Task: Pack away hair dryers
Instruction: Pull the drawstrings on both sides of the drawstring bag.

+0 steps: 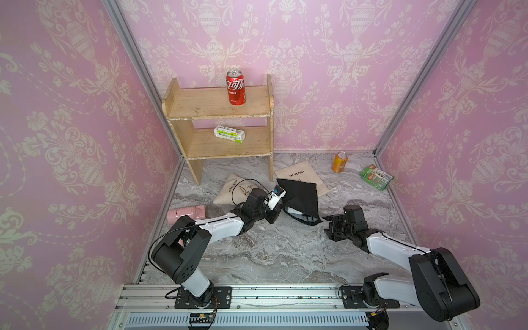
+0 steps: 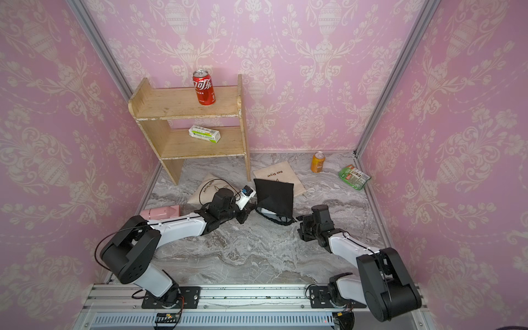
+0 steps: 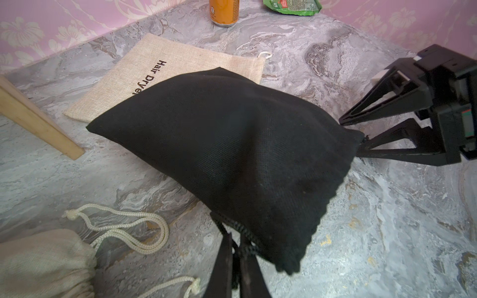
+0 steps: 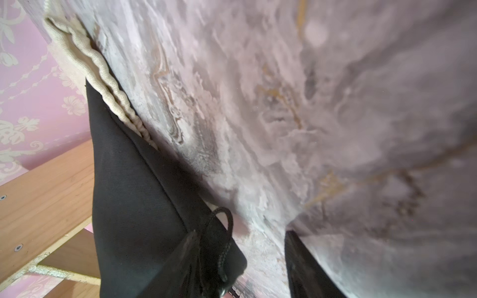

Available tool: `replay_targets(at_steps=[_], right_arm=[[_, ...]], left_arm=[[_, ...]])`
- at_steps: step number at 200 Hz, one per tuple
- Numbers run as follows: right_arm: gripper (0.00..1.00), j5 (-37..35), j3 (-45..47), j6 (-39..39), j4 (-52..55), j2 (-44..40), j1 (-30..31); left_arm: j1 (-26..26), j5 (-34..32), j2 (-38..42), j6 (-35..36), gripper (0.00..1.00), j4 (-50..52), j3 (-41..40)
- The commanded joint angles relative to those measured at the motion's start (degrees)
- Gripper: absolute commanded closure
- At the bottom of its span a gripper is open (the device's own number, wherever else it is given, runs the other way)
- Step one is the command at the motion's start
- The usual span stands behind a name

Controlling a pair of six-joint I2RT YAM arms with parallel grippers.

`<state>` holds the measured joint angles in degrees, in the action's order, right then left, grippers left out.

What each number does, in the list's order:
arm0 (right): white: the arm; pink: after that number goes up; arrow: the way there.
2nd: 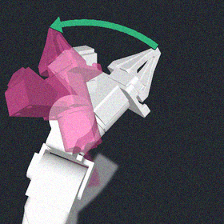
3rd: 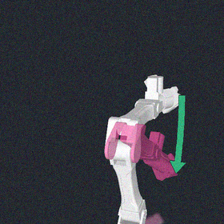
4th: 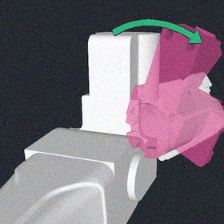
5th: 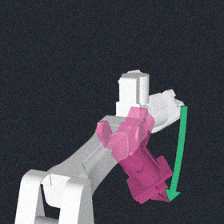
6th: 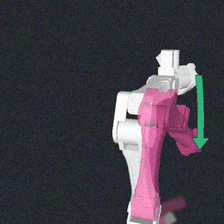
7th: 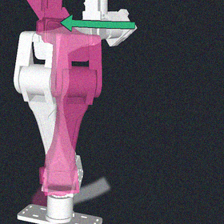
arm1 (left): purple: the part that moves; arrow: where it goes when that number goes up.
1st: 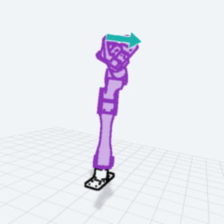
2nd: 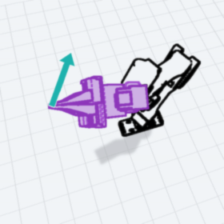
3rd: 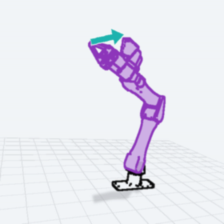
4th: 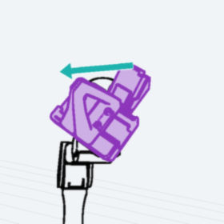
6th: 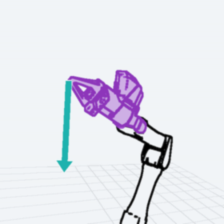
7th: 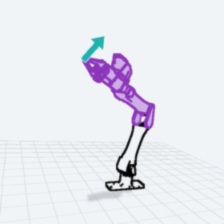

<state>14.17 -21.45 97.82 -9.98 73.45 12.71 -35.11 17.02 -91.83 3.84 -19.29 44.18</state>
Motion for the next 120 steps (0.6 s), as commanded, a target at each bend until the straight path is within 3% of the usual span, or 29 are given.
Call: replay_targets(at_steps=[1, 90, 111, 120], right_arm=[[0.45, -0.44, 0.99, 3.44, -1.96, 2.49, -0.35], [0.57, 0.8, 0.36, 7.95, -5.65, 8.98, 0.56], [0.69, 0.94, 0.91, 9.3, -6.97, 9.51, 0.65], [0.79, 0.67, 1.21, 10.0, -7.59, 9.43, 0.59]], left_arm=[[-0.47, 0.36, 1.61, -1.2, 1.0, -1.29, -0.75], [-0.48, 0.43, 2.32, -1.29, 1.0, -1.45, -0.94], [-0.48, 0.34, 2.62, -1.35, 1.0, -1.28, -0.94], [-0.48, 0.21, 2.82, -1.38, 1.0, -1.27, -0.94]])
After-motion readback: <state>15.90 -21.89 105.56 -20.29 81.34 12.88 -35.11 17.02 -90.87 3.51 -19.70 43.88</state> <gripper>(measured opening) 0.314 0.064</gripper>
